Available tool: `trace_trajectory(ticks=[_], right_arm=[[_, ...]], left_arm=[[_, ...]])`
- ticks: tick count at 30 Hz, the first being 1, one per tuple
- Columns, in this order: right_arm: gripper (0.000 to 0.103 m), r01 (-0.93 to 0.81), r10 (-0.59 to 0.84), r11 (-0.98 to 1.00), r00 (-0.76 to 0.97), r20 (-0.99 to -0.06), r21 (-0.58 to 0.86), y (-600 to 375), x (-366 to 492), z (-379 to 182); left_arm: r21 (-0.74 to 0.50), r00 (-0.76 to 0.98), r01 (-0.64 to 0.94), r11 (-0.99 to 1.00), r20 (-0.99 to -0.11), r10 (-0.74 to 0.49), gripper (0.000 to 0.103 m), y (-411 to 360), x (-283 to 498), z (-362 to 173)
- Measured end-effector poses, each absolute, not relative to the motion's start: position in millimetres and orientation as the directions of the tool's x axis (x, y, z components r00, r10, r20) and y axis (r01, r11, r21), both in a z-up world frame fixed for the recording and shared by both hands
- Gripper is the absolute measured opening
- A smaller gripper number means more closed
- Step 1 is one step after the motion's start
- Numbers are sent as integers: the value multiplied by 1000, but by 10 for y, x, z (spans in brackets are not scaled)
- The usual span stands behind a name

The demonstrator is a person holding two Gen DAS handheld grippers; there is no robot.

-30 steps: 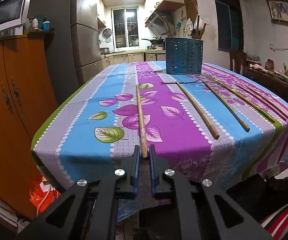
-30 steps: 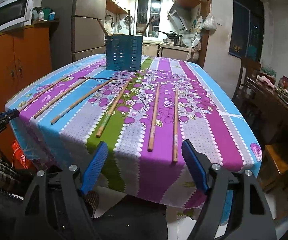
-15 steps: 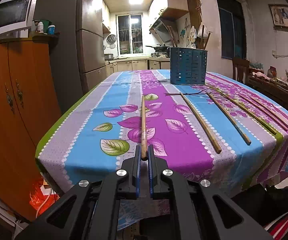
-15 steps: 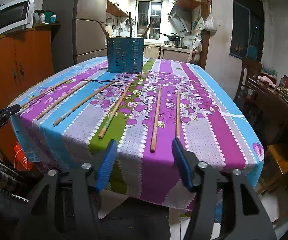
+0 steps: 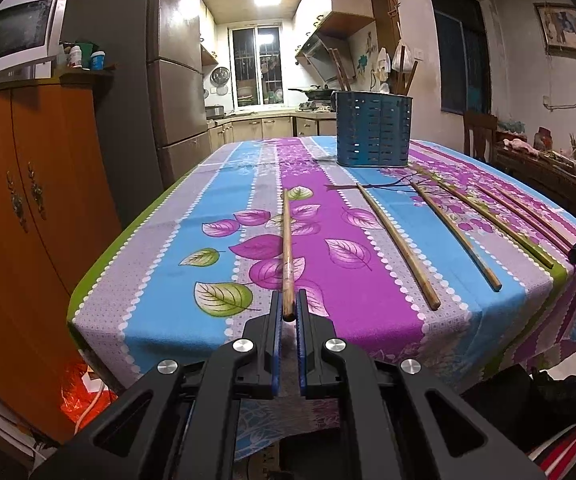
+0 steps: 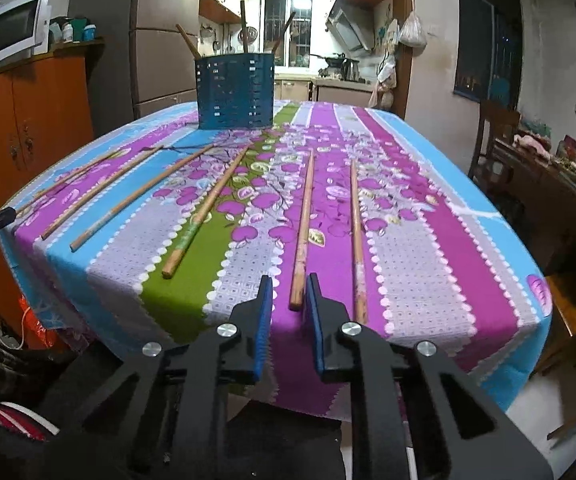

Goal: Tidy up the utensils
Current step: 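Lift both held chopsticks and carry them toward the blue holder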

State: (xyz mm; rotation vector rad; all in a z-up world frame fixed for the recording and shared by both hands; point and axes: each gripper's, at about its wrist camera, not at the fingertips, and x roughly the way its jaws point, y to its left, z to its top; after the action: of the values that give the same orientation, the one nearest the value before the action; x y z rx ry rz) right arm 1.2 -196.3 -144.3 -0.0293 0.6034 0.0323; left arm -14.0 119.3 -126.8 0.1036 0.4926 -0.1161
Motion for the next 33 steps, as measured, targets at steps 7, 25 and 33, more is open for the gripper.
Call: trace_trajectory(ticks=[7, 25, 33], right_arm=[[7, -32, 46, 999, 831, -554, 34, -2032, 21, -1460], [5, -35, 32, 999, 894, -446, 1, -1987, -15, -1015], [5, -46, 36, 999, 926, -375, -19, -1948, -39, -741]], left_arm=[[67, 865, 135, 989, -494, -85, 8, 1192, -110, -1302], [34, 904, 123, 992, -416, -97, 8, 1252, -122, -984], [30, 918, 127, 991, -382, -106, 8, 1235, -124, -779]])
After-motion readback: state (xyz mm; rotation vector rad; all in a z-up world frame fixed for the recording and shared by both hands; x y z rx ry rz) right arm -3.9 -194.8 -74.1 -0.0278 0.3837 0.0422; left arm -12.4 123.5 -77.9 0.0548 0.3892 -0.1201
